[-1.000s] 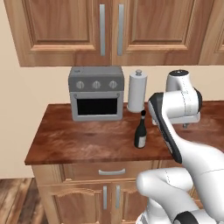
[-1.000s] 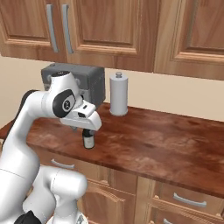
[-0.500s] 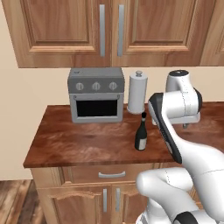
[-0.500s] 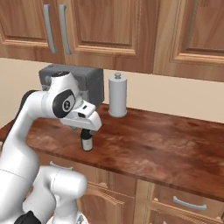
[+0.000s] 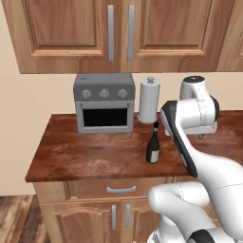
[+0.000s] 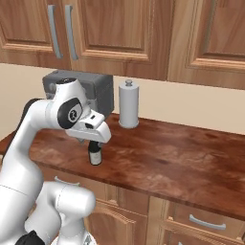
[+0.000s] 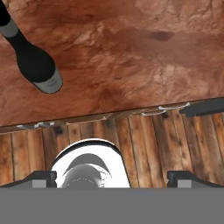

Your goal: There is a wine glass and glass cup on the dining counter. Place the wine bottle next to the wine glass and the juice bottle next to the glass cup.

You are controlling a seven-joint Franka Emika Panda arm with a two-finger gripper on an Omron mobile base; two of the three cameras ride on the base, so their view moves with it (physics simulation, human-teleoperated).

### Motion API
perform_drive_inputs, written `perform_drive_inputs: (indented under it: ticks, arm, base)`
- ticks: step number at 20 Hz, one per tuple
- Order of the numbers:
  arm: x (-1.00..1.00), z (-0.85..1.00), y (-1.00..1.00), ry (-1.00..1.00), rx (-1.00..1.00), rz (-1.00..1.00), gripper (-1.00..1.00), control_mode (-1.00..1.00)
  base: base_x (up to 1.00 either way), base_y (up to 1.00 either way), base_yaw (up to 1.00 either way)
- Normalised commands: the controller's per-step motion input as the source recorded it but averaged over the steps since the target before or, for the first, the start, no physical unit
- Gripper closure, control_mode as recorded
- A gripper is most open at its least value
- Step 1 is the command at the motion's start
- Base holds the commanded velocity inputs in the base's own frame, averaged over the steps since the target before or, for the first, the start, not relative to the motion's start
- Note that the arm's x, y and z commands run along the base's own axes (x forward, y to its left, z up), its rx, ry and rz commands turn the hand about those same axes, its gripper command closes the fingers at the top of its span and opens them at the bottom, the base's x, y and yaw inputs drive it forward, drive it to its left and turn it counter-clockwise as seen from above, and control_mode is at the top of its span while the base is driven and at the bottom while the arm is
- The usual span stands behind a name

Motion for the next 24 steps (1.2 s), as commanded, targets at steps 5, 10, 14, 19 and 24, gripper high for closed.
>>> perform_drive_inputs:
  ticks: [5, 10, 14, 19, 24]
  arm:
    - [-0.03, 0.0, 0.02, -0.02, -0.01, 0.0, -1.0, -1.0]
    - [-0.23, 0.01, 0.12, -0.27, 0.0, -0.04, -1.0, -1.0]
    - [-0.13, 0.02, 0.34, -0.19, 0.0, -0.2, -1.0, -1.0]
    - [-0.2, 0.01, 0.3, -0.06, 0.0, -0.24, -1.0, -1.0]
    - [-0.15, 0.0, 0.3, 0.0, 0.0, -0.13, -1.0, -1.0]
  base:
    - [0.0, 0.0, 0.0]
    - [0.0, 0.0, 0.0]
    - [0.0, 0.0, 0.0]
    - [0.0, 0.0, 0.0]
    - [0.0, 0.0, 0.0]
